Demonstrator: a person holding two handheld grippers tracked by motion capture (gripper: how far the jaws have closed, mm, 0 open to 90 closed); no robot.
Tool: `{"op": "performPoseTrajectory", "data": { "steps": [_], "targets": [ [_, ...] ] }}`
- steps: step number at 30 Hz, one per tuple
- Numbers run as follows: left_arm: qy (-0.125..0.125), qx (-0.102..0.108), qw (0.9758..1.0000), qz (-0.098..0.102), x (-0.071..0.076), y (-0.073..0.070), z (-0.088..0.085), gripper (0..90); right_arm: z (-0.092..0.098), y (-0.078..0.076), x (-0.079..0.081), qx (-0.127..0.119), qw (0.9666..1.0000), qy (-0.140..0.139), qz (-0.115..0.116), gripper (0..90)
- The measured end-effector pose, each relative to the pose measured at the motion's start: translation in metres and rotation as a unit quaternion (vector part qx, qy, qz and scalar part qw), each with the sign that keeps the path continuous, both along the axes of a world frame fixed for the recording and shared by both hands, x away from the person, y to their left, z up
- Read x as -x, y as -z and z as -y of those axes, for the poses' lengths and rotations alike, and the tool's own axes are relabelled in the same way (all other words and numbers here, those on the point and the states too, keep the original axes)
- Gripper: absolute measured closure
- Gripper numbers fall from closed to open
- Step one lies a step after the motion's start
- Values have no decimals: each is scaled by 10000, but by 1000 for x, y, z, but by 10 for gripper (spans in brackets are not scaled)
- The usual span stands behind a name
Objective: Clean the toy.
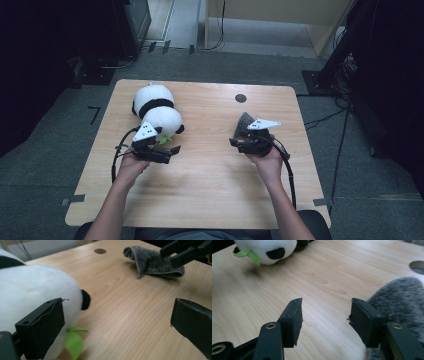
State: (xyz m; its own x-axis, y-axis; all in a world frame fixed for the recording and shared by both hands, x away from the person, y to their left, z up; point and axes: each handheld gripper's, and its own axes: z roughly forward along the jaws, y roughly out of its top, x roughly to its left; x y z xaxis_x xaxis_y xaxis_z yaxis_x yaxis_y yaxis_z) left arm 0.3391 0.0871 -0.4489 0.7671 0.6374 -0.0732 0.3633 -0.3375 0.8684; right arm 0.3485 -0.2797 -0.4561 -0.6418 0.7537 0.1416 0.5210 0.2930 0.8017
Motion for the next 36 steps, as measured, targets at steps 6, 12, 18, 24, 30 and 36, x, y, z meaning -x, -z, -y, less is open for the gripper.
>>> {"op": "performPoseTrajectory", "data": {
  "steps": [6,12,18,24,30,36],
  "targets": [
    [212,6,9996,-184,4,12,19,0,-16,10,11,82,9997,-239,-20,420],
    [253,-124,9988,-394,4,27,35,0,-34,18,18,189,9986,-498,19,415],
    [292,-273,9978,-525,3,40,43,0,-46,31,19,257,9980,-569,-80,416],
    [345,-436,9967,-594,1,53,48,0,-53,45,19,548,9970,-551,10,416],
    [443,-675,9940,-736,1,63,56,0,-60,60,18,879,9951,-460,-39,415],
    [469,-838,9917,-851,0,69,60,0,-61,64,17,743,9963,-431,36,384]
  ]
}}
